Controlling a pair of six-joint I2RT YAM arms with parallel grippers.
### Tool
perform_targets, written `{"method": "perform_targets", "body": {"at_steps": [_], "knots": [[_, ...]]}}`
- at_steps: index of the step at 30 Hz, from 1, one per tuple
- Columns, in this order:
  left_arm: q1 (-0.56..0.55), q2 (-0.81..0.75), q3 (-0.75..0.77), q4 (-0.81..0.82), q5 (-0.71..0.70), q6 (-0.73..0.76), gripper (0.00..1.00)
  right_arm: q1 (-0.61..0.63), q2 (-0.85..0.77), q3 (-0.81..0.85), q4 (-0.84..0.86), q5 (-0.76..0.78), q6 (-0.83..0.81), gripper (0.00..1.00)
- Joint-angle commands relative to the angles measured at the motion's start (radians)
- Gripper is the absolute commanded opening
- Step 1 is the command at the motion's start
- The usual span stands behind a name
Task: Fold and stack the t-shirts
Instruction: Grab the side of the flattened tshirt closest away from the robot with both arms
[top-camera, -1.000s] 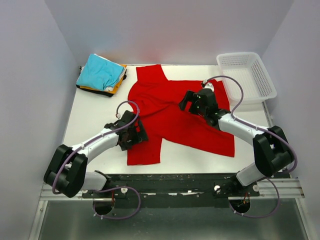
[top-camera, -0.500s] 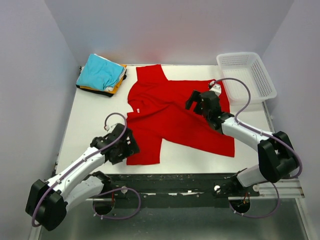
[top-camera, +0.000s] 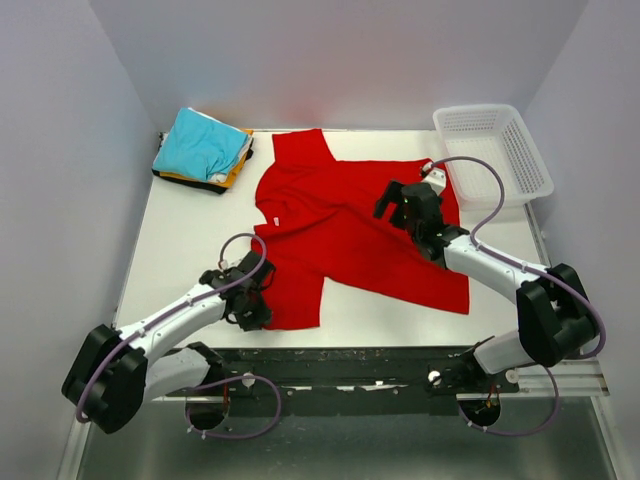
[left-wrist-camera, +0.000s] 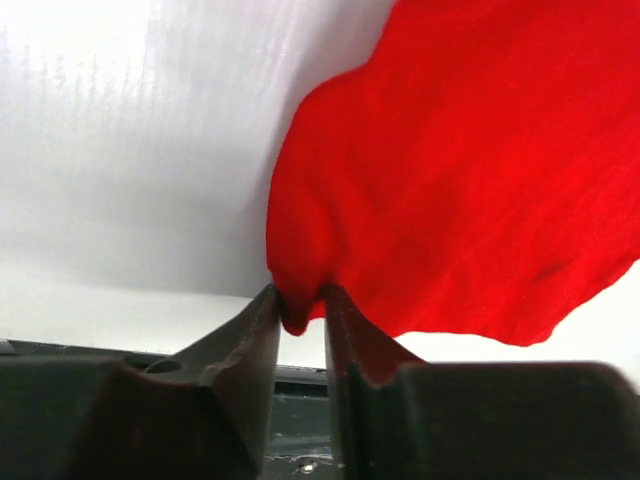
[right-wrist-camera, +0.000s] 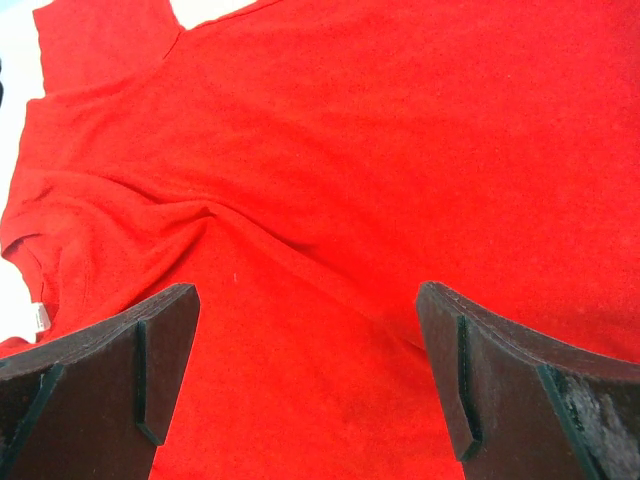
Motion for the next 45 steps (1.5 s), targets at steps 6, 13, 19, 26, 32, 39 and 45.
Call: {"method": "perform_targets", "body": {"at_steps": [6,13,19,26,32,39,45], "knots": [[-0.035,0.108,0.058,0.026,-0.025,0.018,0.0,-0.001,-0.009,-0.001,-0.047,0.052,0.005,1.0],[-0.035,0.072,0.029,0.179,-0.015,0.109,0.0,-0.001,-0.116,-0.014,-0.271,0.191,0.104,1.0],[-0.037,-0.018,-0.023,0.294,0.023,0.173,0.0,-0.001,-0.303,-0.086,-0.704,0.314,0.314,1.0],[-0.039,-0.067,-0.07,0.332,0.024,0.192,0.0,-0.004,-0.45,-0.209,-0.997,0.24,0.645,1.0],[-0.039,-0.058,-0.064,0.32,0.011,0.193,0.0,-0.005,-0.424,-0.268,-0.954,0.225,0.704,0.97],[-0.039,-0.043,-0.056,0.318,0.009,0.196,0.0,-0.005,-0.438,-0.352,-0.967,0.249,0.845,0.9],[-0.038,-0.039,-0.051,0.303,0.006,0.185,0.0,-0.007,-0.508,-0.455,-0.844,0.238,0.92,0.77]]}}
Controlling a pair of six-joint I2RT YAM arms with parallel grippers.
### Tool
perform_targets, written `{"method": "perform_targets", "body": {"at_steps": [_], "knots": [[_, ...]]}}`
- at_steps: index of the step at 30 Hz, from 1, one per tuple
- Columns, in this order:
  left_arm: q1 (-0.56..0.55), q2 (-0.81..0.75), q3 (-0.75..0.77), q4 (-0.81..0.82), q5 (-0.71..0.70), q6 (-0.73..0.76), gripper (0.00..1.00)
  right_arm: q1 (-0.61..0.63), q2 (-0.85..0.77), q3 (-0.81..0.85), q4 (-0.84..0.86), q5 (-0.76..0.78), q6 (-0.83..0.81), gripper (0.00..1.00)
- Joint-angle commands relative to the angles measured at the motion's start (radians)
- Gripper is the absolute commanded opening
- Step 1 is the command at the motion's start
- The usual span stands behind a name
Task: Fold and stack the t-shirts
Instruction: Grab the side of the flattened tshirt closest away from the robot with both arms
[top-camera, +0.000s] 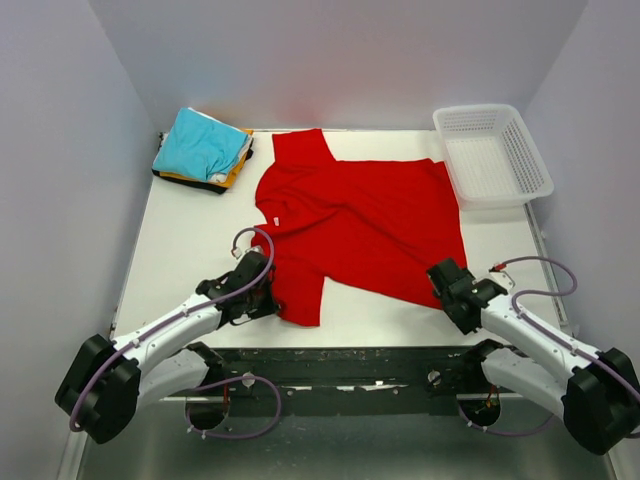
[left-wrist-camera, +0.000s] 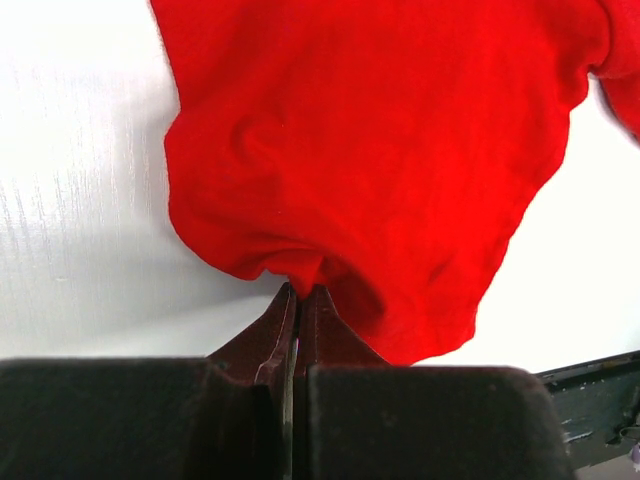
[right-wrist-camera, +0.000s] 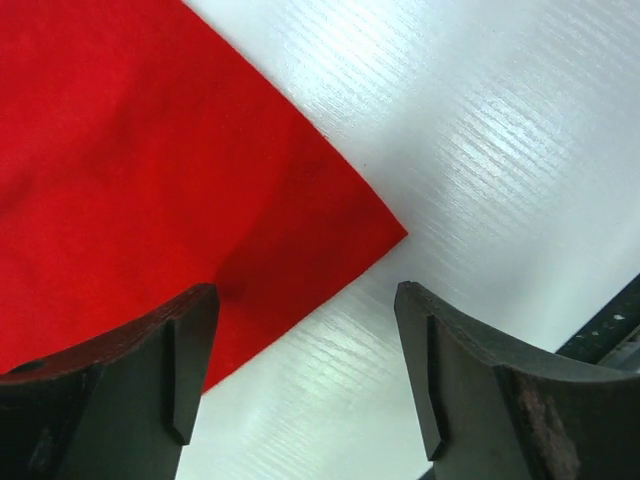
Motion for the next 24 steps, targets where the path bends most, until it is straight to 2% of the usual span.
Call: {"method": "perform_targets", "body": {"at_steps": [1,11,16,18,20,24], "knots": [[-0.007,-0.006,0.014,-0.006,-0.005,0.0,0.0,-0.006,-0.032,-0.041,0.075,0.029,0.104,0.72],[-0.007,-0.001,0.044,-0.031,-0.018,-0.006,0.0,-0.009,0.065,-0.033,0.157,0.092,0.052,0.45],[-0.007,0.033,0.077,-0.044,-0.012,-0.001,0.0,-0.009,0.046,-0.049,0.256,0.117,-0.044,0.19],[-0.007,0.036,0.099,-0.074,-0.015,-0.001,0.0,-0.009,0.02,-0.04,0.296,0.123,-0.099,0.03],[-0.006,0.027,0.127,-0.142,-0.037,-0.014,0.0,-0.009,-0.015,-0.033,0.309,0.144,-0.144,0.01],[-0.007,-0.029,0.158,-0.257,-0.028,-0.02,0.0,-0.009,-0.096,0.006,0.23,0.131,-0.196,0.01]]}}
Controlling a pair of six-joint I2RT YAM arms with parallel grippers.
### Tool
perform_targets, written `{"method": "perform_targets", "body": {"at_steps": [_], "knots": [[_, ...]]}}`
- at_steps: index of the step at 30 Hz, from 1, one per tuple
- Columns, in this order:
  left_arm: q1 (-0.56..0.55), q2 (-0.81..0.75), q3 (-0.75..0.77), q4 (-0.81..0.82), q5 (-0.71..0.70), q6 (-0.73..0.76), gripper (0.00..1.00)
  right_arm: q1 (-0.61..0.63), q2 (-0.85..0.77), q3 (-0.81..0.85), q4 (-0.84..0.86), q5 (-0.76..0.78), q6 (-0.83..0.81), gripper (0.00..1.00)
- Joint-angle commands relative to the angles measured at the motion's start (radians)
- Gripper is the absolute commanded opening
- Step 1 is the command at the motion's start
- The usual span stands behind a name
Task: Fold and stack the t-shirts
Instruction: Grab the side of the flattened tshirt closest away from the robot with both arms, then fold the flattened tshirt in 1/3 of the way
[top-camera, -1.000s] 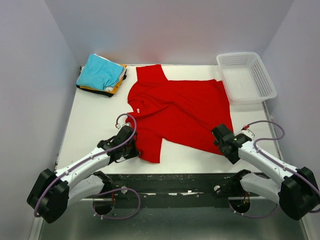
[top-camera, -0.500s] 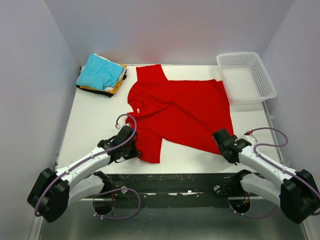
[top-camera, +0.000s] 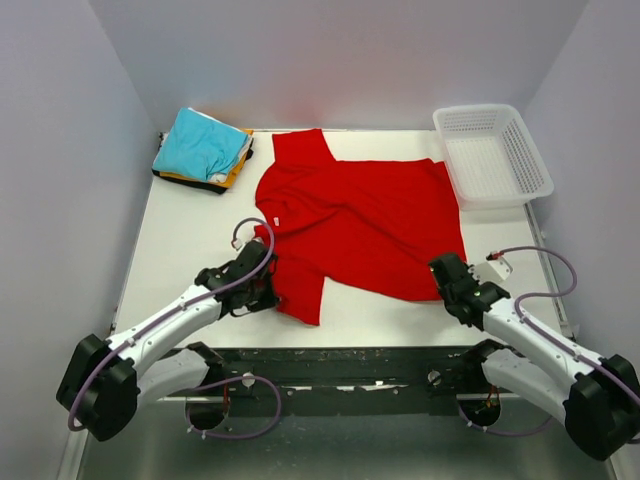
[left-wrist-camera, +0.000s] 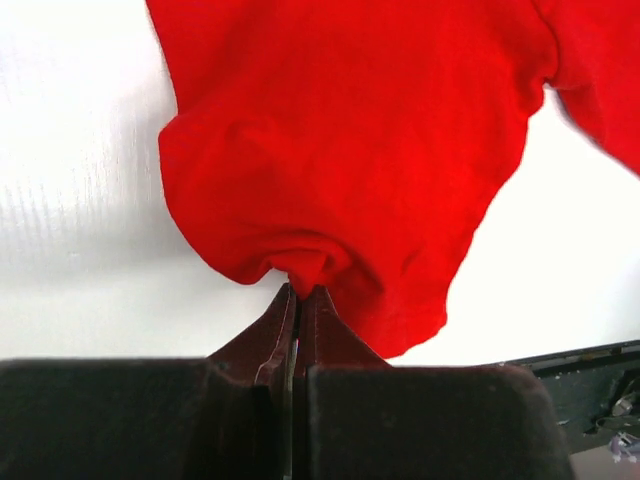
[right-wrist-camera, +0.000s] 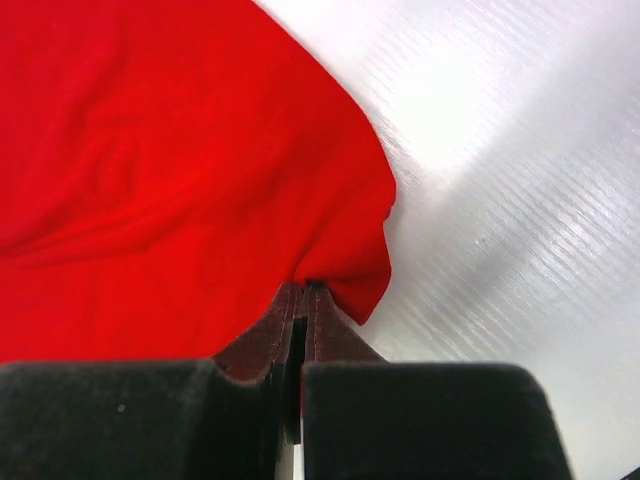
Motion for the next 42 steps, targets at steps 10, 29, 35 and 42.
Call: {"method": "perform_targets", "body": {"at_steps": [10,29,35,42], "knots": [[-0.102,-0.338,-0.04,-0.428,0.028,-0.247,0.0,-0.001,-0.117,0.18,-0.248,-0.167,-0.226,0.01],[-0.659,-0.424,0.021,-0.52,-0.151,-0.63,0.0,0.005,-0.312,0.288,-0.46,-0.205,-0.186,0.01],[-0.65,-0.392,0.044,-0.355,-0.242,-0.515,0.0,0.004,-0.301,0.27,-0.379,-0.181,-0.218,0.01],[-0.467,-0.489,0.017,-0.147,-0.253,-0.279,0.0,0.005,-0.197,0.213,-0.222,-0.107,-0.237,0.01]]}}
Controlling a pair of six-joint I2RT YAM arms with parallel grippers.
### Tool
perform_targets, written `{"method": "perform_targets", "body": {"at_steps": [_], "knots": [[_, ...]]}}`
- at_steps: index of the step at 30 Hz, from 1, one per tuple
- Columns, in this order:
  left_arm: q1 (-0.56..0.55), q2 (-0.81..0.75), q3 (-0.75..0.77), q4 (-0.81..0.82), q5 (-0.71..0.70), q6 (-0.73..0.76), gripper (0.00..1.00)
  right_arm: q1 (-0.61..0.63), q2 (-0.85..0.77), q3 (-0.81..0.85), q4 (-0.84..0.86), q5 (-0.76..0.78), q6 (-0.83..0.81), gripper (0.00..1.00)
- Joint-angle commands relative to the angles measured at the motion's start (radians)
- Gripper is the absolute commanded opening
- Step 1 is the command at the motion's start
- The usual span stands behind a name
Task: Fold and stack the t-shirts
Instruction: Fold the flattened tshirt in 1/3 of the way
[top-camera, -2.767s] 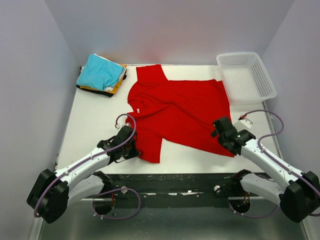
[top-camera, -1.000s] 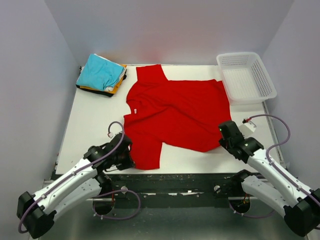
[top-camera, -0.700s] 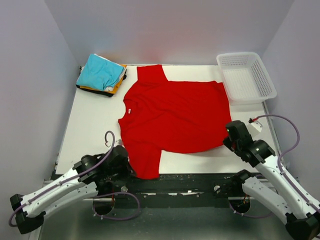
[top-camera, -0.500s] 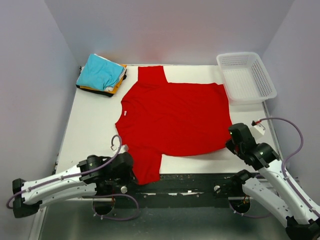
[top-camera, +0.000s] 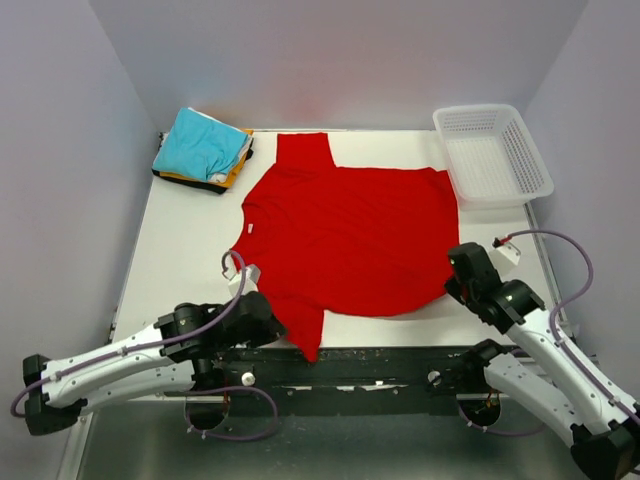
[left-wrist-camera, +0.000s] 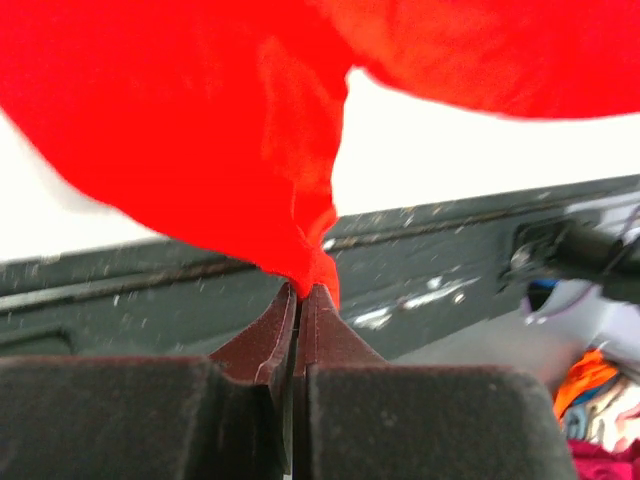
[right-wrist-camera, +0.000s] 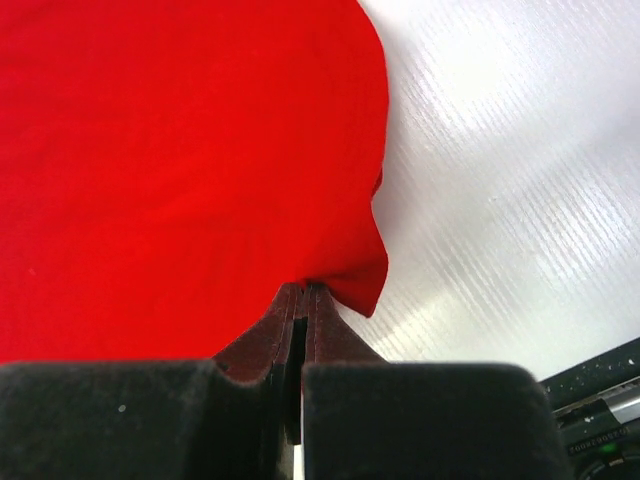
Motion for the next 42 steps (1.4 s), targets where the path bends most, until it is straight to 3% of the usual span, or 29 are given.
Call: {"method": "perform_targets", "body": {"at_steps": [1,7,11,20,27,42], "knots": [[0.18,-0.036,-0.001,0.246,0.024,0.25,0.0,0.004,0.062,-0.023,0.112,0.083,-0.004,0.01],[0.403,0.09,0.042,0.391,0.061,0.373,0.0,0.003,0.122,-0.071,0.312,0.187,-0.048,0.01],[0.528,0.195,0.061,0.521,0.168,0.423,0.0,0.003,0.241,-0.018,0.363,0.237,-0.072,0.01],[0.747,0.427,0.204,0.51,0.251,0.478,0.0,-0.012,0.399,0.066,0.508,0.333,-0.168,0.01],[0.853,0.515,0.278,0.571,0.296,0.55,0.0,-0.053,0.54,0.163,0.516,0.309,-0.194,0.01],[0.954,0.78,0.476,0.633,0.377,0.667,0.0,-0.143,0.691,0.262,0.507,0.331,-0.176,0.04]]}}
